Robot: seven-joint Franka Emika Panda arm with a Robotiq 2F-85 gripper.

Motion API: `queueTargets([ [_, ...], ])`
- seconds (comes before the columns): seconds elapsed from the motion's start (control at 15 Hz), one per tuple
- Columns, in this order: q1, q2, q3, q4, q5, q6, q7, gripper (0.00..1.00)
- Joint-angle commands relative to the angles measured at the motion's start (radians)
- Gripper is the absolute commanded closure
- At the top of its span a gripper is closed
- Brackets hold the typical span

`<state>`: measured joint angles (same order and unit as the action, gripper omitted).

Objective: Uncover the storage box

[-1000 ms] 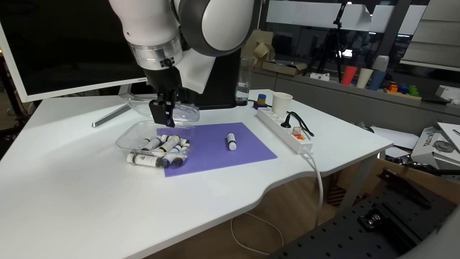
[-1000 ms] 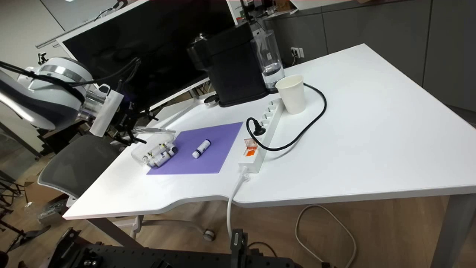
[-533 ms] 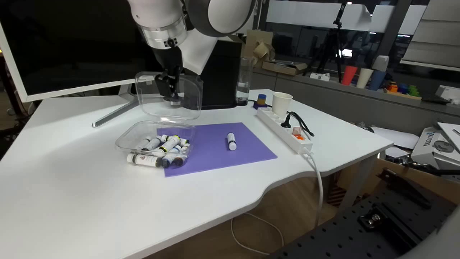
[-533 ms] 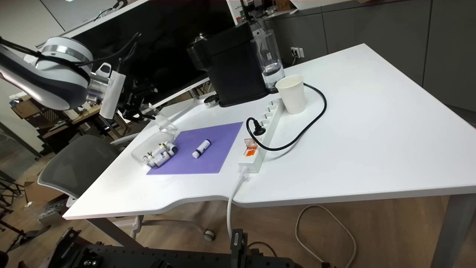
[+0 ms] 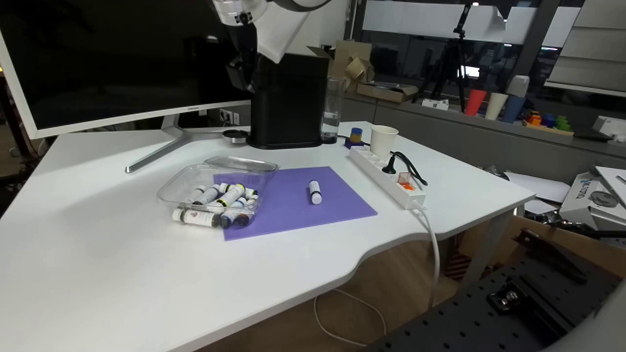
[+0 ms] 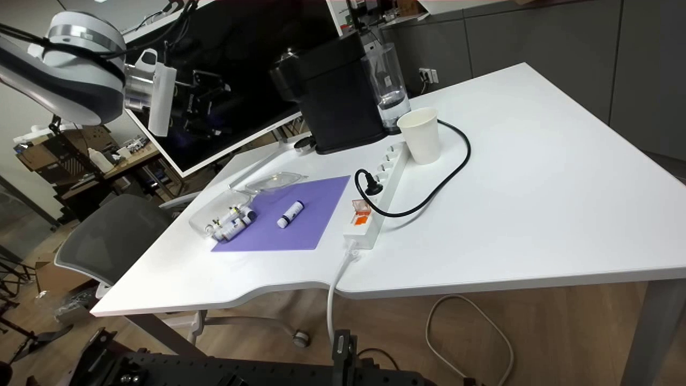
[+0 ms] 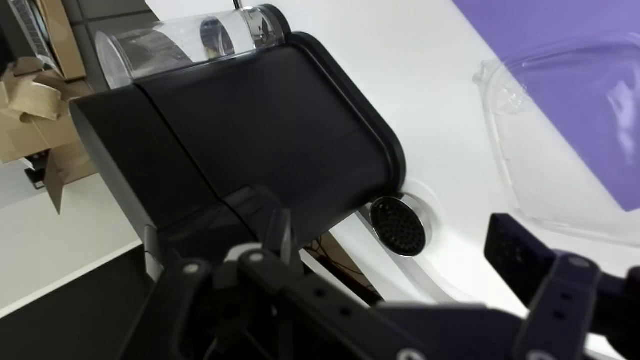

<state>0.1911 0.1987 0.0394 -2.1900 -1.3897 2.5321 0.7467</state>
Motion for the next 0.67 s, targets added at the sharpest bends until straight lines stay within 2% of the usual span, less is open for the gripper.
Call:
queueTargets([
  [0.0, -0.048, -0.072, 0.027, -0.032, 0.104, -0.002, -0.07, 0.0],
  [0.4, -0.063, -0.224, 0.043, -0.087, 0.371, -0.018, -0.299, 0.0],
  [0.6, -0.06, -0.309, 0.052, -0.123, 0.584, -0.031, -0.459, 0.0],
])
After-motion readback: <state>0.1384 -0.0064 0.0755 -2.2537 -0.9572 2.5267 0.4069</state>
